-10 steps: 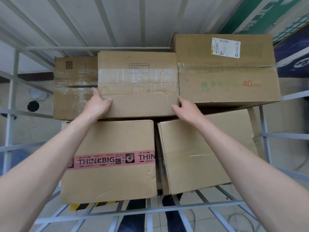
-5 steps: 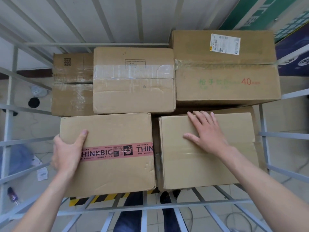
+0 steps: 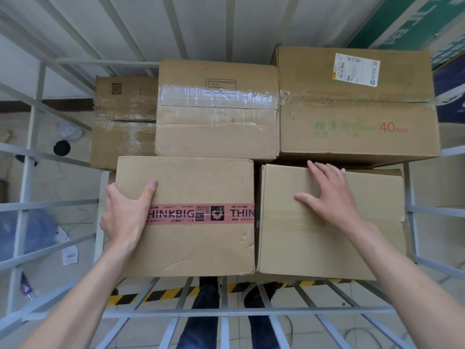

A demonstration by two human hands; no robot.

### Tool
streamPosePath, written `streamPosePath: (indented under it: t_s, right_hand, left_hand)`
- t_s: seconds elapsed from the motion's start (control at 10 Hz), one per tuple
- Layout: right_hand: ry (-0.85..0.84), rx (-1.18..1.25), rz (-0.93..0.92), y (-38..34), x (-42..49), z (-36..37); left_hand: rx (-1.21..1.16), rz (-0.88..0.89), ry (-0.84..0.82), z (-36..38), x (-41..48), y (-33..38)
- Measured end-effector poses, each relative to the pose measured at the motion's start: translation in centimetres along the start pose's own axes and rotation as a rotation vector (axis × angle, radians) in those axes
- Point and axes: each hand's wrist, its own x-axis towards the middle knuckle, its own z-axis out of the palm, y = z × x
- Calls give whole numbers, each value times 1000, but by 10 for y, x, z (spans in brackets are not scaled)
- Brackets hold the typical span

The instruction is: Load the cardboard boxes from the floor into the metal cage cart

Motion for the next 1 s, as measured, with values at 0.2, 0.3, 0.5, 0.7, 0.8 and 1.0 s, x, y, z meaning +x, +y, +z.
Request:
streamPosePath:
  t_s: [0.2, 0.3, 0.5, 0.7, 0.8, 1.0]
  right_hand:
    - [149, 157, 33, -5, 1, 9]
    - [150, 109, 44, -8, 5, 18]
    - [85, 98, -1, -39, 38, 26]
    - [84, 43, 35, -36, 32, 30]
    - [47, 16, 98, -45, 29, 27]
    - [-55, 44, 212, -88, -28, 4]
  left_hand:
    - [-5, 36, -17, 5, 2, -7]
    - [25, 88, -61, 4, 6, -8]
    - [31, 86, -154, -7, 6, -3]
    - [3, 53, -217, -10, 11, -7]
    - [-14, 33, -289, -15, 12, -9]
    - [107, 178, -346, -48, -16, 4]
